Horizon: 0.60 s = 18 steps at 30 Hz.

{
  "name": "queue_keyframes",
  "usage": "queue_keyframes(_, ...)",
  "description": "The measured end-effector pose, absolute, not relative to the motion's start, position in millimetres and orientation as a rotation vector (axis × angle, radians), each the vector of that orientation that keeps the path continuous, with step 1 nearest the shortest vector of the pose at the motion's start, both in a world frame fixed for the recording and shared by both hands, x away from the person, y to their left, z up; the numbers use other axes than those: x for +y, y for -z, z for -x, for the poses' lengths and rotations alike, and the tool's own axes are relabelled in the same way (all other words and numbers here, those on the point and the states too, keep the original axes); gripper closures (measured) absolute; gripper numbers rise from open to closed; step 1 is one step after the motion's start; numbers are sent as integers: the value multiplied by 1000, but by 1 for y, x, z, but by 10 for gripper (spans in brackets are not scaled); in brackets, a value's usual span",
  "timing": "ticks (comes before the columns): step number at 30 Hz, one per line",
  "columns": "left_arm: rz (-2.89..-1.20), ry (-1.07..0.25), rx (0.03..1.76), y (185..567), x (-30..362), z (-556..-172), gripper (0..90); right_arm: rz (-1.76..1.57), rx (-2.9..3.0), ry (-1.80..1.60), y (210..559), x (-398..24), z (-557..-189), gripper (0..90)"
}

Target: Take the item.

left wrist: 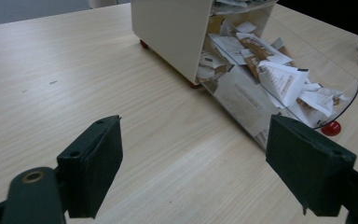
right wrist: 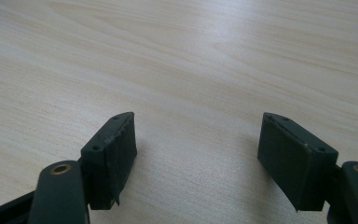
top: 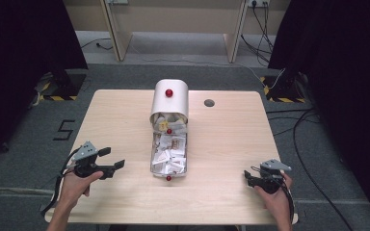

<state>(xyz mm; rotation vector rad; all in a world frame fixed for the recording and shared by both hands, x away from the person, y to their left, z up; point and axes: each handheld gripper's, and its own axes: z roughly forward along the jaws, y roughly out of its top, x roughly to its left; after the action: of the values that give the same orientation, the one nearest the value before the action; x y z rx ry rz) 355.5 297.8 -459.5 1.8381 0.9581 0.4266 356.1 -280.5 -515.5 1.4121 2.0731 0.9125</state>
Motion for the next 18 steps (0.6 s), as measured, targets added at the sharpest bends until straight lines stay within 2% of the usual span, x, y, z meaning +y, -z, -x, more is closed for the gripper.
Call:
queue_keyframes(10,-1813,-332,909,456,278,-359,246,-1411,2073,-913,515,-281,-356,286)
queue_keyframes(18,-1872,-363,849,452,256,-359,307,-1410,2073,-913,516,-281,-356,286)
